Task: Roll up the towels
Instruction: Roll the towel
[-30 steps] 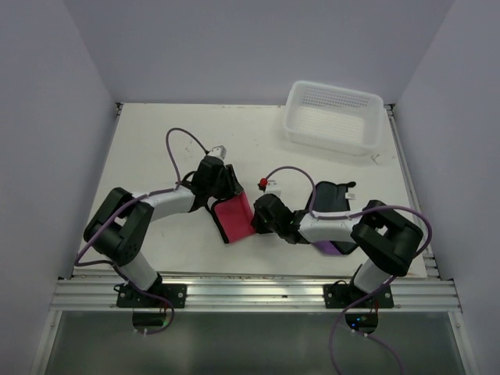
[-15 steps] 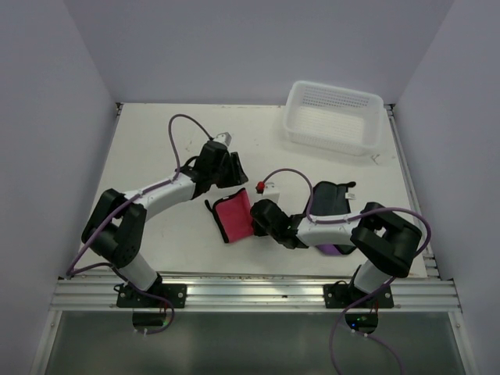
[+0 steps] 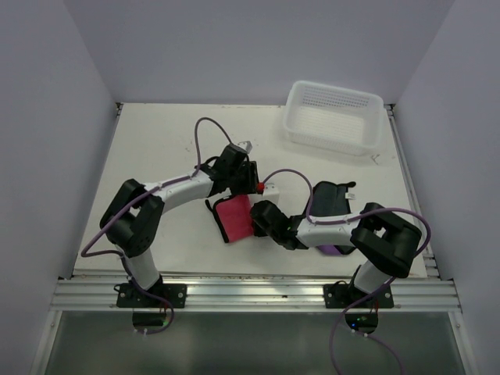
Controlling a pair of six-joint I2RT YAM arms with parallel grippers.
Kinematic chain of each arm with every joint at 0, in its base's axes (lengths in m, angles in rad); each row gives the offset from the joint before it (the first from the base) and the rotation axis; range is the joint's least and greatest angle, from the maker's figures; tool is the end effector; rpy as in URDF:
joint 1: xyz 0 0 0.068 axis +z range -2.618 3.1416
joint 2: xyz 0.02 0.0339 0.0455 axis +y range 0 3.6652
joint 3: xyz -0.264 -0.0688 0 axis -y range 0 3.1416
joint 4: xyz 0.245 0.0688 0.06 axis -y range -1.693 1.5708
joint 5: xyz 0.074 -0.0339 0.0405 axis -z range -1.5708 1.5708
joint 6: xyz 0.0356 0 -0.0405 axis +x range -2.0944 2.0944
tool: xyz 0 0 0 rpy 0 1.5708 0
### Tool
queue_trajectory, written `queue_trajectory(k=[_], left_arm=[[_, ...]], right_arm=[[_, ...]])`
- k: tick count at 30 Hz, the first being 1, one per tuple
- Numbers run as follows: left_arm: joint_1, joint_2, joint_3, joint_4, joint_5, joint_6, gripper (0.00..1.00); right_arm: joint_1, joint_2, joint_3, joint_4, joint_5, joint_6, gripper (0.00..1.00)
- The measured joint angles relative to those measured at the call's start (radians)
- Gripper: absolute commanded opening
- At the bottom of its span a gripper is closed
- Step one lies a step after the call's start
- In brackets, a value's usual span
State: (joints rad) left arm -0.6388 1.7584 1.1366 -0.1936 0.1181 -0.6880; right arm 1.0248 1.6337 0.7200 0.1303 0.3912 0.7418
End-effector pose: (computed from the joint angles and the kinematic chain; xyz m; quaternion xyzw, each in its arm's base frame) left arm 0.3012 -0.2289 0.1993 -0.0011 0.9282 -0.2699 0.2563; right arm 0.1723 0.2575 0.1442 -0.0539 0.9073 0.1769 0.3775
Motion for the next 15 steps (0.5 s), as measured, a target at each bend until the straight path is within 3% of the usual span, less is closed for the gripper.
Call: queue_trajectory(k=[15], left_arm=[[-0.039, 0.019, 0.035, -0.156, -0.132, 0.046, 0.5]], right_arm=[[0.003, 0.0, -0.008, 0.012, 0.008, 0.01, 0.0]])
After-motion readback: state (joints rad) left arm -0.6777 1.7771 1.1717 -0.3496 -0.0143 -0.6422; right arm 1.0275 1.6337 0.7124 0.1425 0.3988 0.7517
